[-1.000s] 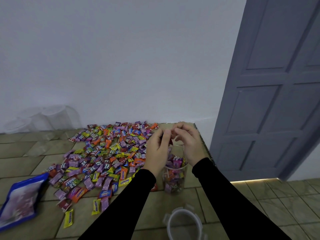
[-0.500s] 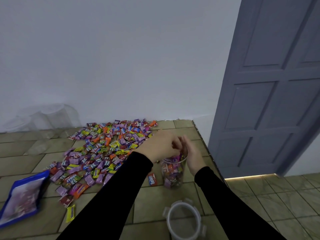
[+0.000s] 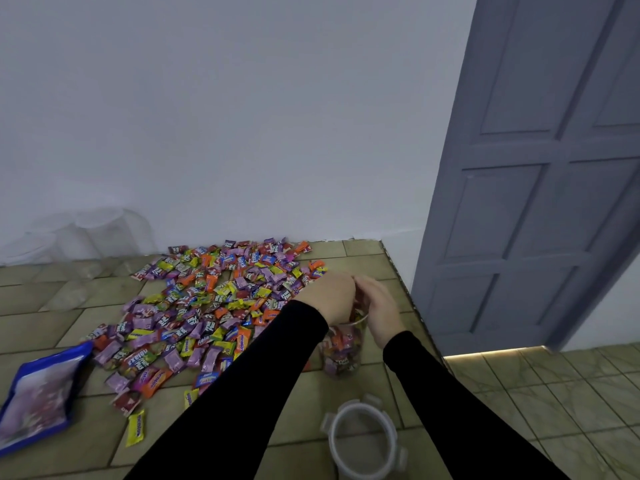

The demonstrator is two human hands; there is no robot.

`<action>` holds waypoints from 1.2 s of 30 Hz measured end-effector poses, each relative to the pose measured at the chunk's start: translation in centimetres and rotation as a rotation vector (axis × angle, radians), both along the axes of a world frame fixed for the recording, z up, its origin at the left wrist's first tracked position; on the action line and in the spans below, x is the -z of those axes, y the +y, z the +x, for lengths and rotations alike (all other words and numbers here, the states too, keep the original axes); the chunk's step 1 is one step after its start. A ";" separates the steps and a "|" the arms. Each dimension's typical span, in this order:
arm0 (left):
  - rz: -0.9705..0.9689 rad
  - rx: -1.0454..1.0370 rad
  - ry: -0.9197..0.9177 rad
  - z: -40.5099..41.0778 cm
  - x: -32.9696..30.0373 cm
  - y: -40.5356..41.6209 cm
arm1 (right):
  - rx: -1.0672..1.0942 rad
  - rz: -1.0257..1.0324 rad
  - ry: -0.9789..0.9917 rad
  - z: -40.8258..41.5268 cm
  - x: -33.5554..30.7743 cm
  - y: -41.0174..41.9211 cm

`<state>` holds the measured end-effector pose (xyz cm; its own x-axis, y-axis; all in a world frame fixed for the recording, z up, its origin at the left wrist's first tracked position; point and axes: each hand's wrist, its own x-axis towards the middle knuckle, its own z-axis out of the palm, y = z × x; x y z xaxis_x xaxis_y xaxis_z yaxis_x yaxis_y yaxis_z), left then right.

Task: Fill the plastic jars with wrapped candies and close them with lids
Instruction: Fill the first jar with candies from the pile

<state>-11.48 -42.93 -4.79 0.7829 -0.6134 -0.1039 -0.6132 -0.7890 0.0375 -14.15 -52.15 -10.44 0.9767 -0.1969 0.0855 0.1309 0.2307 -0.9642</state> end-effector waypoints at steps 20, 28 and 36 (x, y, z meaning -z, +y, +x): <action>-0.678 -0.392 0.032 3.2 1.5 6.2 | -0.157 -0.378 0.229 6.7 0.4 -2.2; -0.227 -0.462 0.098 5.7 7.4 7.4 | -0.289 -0.608 0.261 10.7 4.1 -1.9; -0.104 -0.500 0.017 8.5 11.2 7.5 | -0.403 -1.241 0.092 13.8 5.4 -1.2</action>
